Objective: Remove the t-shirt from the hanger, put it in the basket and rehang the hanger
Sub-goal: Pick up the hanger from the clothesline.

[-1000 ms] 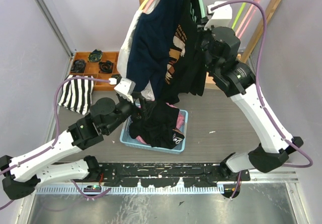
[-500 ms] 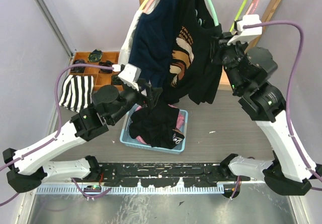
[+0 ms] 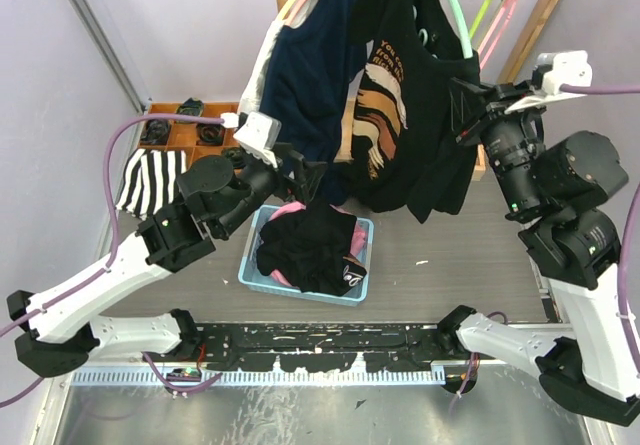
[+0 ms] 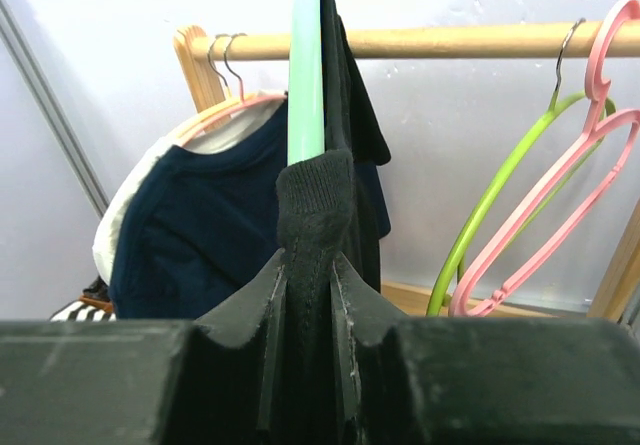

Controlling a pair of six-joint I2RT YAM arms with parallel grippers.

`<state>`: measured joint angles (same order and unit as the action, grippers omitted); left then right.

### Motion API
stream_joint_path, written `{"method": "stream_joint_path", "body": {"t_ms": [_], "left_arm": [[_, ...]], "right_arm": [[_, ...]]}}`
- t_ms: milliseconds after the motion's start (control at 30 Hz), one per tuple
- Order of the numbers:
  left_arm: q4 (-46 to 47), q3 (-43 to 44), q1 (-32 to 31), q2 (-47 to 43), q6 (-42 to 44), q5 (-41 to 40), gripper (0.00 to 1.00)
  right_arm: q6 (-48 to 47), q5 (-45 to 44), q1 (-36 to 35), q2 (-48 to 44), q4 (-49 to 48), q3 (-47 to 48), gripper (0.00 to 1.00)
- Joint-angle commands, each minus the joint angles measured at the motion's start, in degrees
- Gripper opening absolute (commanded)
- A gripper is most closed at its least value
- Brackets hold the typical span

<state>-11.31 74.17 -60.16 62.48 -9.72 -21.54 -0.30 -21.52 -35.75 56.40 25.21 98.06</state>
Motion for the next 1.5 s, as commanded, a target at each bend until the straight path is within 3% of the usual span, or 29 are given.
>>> {"method": "stream_joint_path", "body": {"t_ms": [0,400,933,1467], "left_arm": [[-1.0,3.2,-0.2,1.0,-0.7,1.5,0.85],[-0.9,8.5,-0.2,3.1,1.6,2.3,0.87],[-3.5,31.5,1.3,18.9,11.1,5.2,0.92],[-5.1,47.9,9.2,33.7,8.2,11.5,0.91]], "right_arm": [[0.3,3.8,0.4,-2.9,-12.1,3.5,0.01],[0.9,5.8,0.3,-6.2,-13.7,-1.8,0.01],[3.2,7.5,0.4,-13.4,-15.2,-17.1,0.01],[3.3,12.5,0.4,-17.8,-16.2,-24.9,0.01]]}}
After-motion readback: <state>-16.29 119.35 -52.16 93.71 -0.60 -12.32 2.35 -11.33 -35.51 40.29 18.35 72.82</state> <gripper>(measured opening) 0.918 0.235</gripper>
